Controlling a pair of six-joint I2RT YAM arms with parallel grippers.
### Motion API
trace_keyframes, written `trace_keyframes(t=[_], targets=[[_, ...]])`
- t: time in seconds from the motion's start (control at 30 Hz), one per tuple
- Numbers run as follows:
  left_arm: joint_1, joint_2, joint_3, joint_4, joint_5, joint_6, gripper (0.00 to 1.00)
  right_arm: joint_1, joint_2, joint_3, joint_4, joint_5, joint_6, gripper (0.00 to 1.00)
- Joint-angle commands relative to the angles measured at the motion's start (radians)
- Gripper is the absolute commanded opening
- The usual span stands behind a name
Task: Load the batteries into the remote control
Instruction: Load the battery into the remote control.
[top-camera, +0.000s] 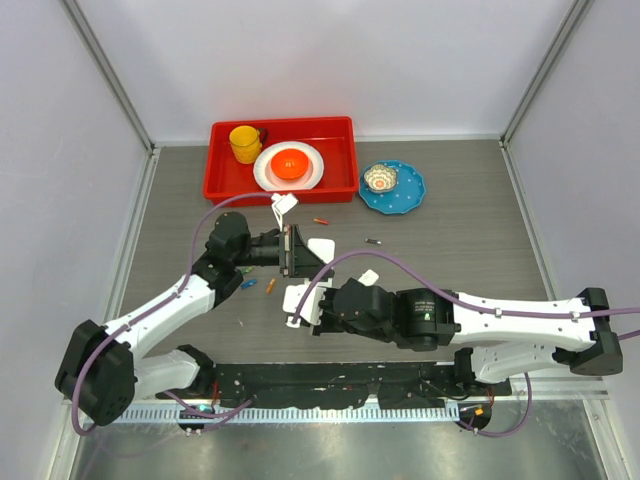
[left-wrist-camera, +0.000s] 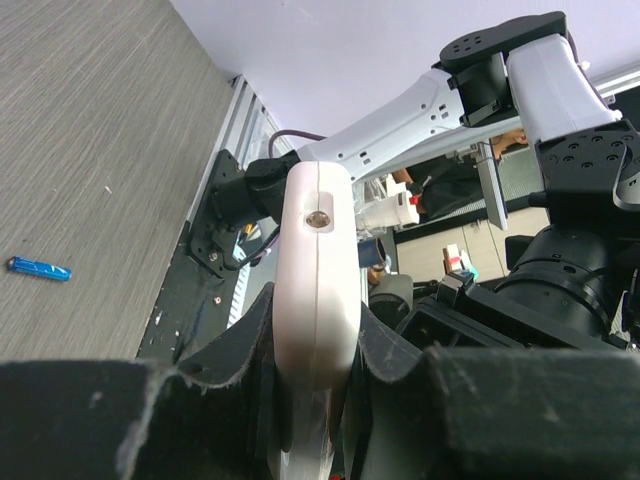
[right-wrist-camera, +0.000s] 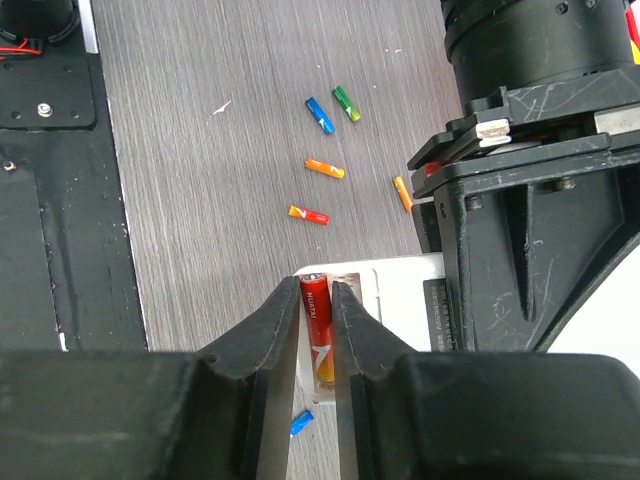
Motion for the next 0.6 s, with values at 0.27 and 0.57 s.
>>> trace_keyframes(t=[0.27, 0.57], targets=[[-0.002, -0.018, 0.019, 0.064, 0.002, -0.070, 0.00, 0.001, 0.008, -0.046, -0.073, 0.087, 0.048, 0.30], [-0.004, -0.005, 0.009, 0.050, 0.000, -0.050, 0.00, -0.003, -0.016, -0.047, -0.027, 0.125, 0.059, 0.39]])
